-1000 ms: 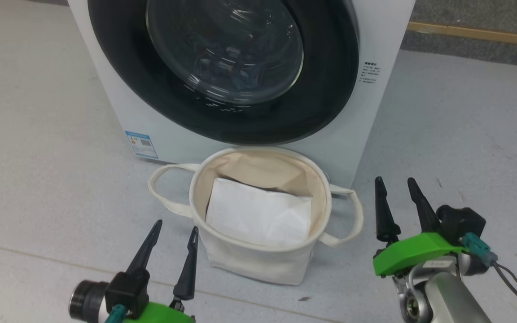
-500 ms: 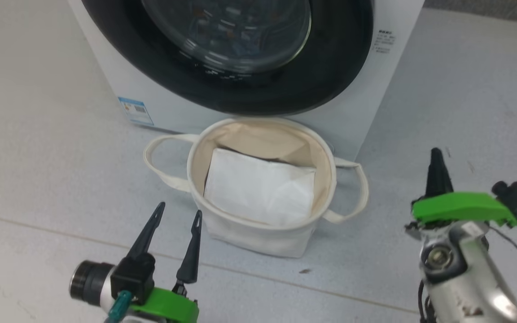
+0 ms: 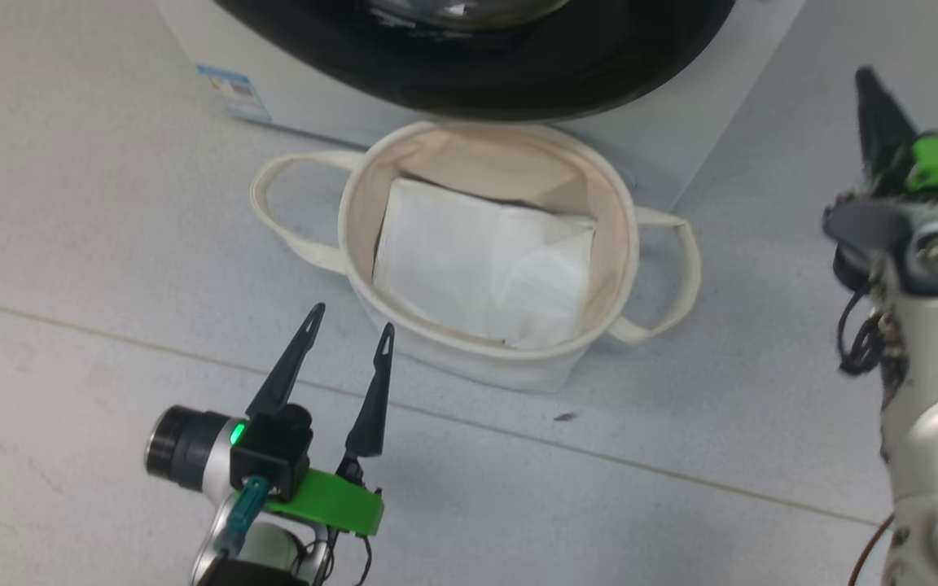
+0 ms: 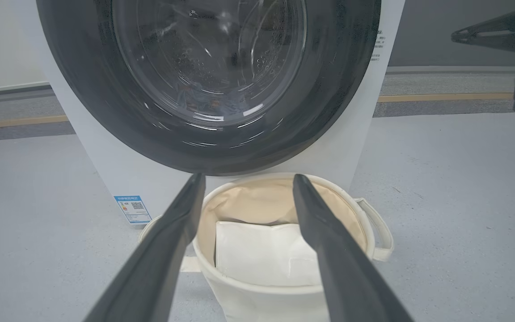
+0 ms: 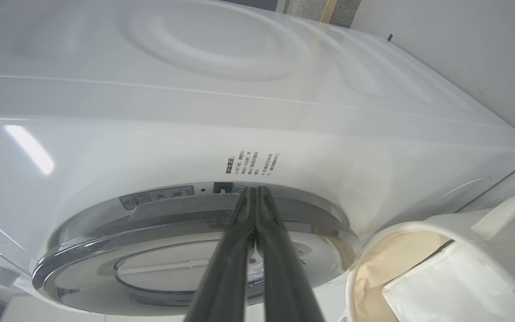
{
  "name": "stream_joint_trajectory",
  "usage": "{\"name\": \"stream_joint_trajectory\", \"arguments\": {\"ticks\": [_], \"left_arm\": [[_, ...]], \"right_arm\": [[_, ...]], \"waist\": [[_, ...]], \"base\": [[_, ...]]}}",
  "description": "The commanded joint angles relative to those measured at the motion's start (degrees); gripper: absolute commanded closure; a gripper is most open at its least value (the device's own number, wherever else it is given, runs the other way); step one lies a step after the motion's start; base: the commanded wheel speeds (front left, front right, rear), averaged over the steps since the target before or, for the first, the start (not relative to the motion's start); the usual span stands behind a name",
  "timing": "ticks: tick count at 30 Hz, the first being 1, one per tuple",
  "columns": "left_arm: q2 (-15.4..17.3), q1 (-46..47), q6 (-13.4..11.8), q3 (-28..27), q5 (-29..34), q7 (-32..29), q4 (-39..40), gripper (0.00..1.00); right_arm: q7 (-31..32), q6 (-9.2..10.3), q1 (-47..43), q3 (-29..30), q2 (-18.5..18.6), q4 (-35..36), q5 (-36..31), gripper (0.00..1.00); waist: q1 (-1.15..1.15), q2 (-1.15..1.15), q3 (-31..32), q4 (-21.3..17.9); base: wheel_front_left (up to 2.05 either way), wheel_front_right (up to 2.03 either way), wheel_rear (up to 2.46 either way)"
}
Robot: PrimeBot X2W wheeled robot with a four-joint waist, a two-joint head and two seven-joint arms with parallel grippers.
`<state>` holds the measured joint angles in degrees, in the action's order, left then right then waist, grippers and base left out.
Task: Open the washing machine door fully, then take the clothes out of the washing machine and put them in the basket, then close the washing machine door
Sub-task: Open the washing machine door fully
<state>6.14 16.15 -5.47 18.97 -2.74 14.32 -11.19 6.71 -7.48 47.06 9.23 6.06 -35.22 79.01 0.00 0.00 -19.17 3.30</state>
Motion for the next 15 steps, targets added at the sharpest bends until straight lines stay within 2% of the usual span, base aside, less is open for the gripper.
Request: {"name": "stream_joint_trajectory", "arguments": {"ticks": [1,8,15], "left_arm": [[0.1,1.8,0.0,-1.7,0.0,0.7,1.4,0.0],[-0.7,4.2,-0.1,-0.9,0.4,0.7,1.1,0.0],[-1.1,5.5,-0.2,-0.7,0.5,0.7,1.4,0.0]], "right_arm": [[2.1,-0.01,3.5,-0.3,0.3,0.9,1.5,1.0],[11.9,-0.01,12.4,1.4,2.9,-5.7,6.7,1.0],[13.9,-0.01,18.2,1.1,4.1,-9.9,6.5,1.0]], "waist": [[0.0,0.0,-2.1,0.8],[0.0,0.0,-5.3,2.0],[0.0,0.0,-7.4,3.0]], "base": [[0.0,0.0,0.0],[0.0,0.0,0.0],[0.0,0.0,0.0]]}}
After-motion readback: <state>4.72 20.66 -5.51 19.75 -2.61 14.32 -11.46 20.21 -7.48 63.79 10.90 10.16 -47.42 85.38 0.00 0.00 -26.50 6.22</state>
